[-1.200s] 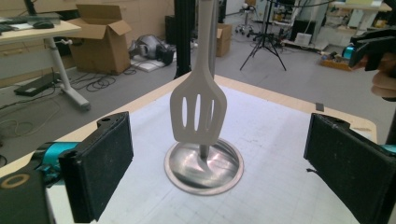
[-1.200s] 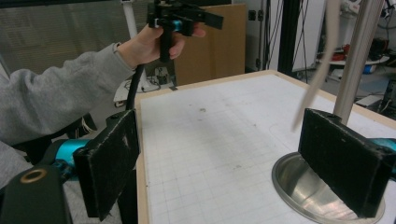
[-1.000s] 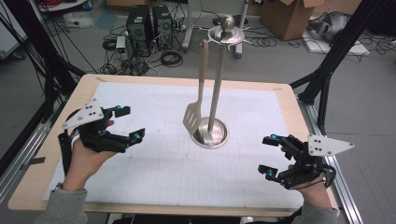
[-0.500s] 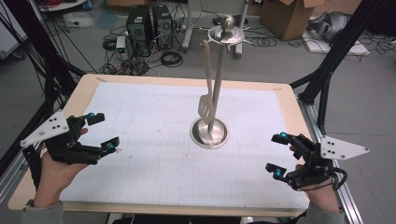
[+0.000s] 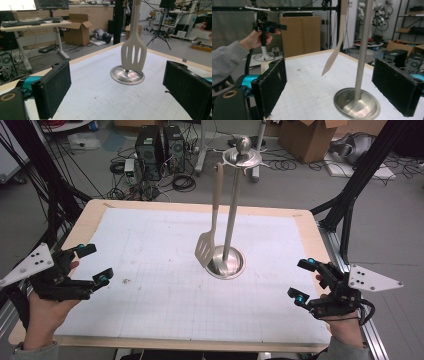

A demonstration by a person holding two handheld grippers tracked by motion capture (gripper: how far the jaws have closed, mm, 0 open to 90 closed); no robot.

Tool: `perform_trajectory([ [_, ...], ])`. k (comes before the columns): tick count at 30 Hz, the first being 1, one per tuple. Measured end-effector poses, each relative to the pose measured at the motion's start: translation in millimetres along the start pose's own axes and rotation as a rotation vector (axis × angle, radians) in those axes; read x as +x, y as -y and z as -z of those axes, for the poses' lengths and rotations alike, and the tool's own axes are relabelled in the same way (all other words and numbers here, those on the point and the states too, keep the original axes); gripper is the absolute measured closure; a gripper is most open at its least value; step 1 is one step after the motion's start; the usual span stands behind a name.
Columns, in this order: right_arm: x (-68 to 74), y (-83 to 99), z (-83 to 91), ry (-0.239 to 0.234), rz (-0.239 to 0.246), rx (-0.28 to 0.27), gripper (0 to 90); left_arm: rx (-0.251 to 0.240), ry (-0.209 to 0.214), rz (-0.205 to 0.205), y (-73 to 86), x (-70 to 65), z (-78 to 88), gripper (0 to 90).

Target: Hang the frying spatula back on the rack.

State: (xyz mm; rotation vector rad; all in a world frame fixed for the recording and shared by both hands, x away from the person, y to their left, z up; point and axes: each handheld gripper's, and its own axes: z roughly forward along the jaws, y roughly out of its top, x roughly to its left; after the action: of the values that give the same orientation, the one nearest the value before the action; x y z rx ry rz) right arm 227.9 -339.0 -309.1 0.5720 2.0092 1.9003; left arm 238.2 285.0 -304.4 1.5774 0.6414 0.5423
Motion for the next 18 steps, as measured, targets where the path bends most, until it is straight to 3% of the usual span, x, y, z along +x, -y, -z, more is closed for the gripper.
perform_trajectory([
  [7, -1.9, 0.3, 6.6, 0.053, -0.017, -0.016, 11.7, -0.019, -0.044, 0.013, 3.3, 4.2, 4.3, 8.4],
  [18, -3.5, -0.7, 8.1, 0.100, 0.020, 0.012, 11.7, -0.037, -0.068, 0.046, 9.8, 12.0, 11.9, 8.3],
])
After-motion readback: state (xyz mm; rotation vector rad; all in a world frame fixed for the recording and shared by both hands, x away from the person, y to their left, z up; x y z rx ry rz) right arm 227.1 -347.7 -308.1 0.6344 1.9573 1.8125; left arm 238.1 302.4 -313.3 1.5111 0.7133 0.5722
